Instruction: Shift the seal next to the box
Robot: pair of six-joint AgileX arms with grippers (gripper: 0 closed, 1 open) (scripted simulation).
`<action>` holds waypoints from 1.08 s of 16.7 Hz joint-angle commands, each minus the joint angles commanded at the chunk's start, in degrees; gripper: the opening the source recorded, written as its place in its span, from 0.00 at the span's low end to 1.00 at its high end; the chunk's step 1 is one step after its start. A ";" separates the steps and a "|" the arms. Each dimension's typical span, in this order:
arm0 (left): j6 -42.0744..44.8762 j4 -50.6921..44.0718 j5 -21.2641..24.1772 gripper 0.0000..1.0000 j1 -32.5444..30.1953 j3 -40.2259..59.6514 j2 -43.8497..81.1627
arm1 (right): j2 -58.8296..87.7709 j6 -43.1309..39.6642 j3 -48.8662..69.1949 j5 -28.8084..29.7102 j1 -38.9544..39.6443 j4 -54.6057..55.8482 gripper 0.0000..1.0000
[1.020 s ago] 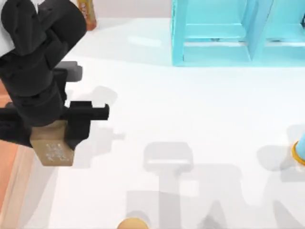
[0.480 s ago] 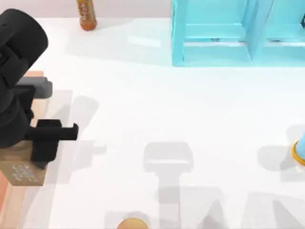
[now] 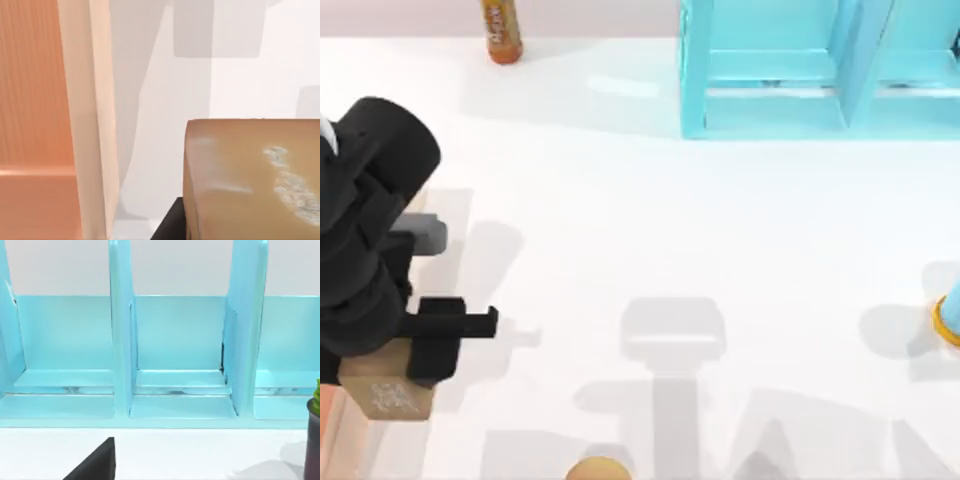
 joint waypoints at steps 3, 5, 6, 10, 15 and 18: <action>0.07 1.92 0.03 0.00 0.06 -1.89 0.17 | 0.00 0.00 0.00 0.00 0.00 0.00 1.00; 0.07 1.92 0.03 0.00 0.06 -1.89 0.17 | 0.00 0.00 0.00 0.00 0.00 0.00 1.00; 0.07 1.92 0.03 0.00 0.06 -1.89 0.17 | 0.00 0.00 0.00 0.00 0.00 0.00 1.00; 0.07 1.92 0.03 0.30 0.06 -1.89 0.17 | 0.00 0.00 0.00 0.00 0.00 0.00 1.00; 0.07 1.92 0.03 0.68 0.06 -1.89 0.17 | 0.00 0.00 0.00 0.00 0.00 0.00 1.00; 0.07 1.92 0.03 0.90 0.06 -1.89 0.17 | 0.00 0.00 0.00 0.00 0.00 0.00 1.00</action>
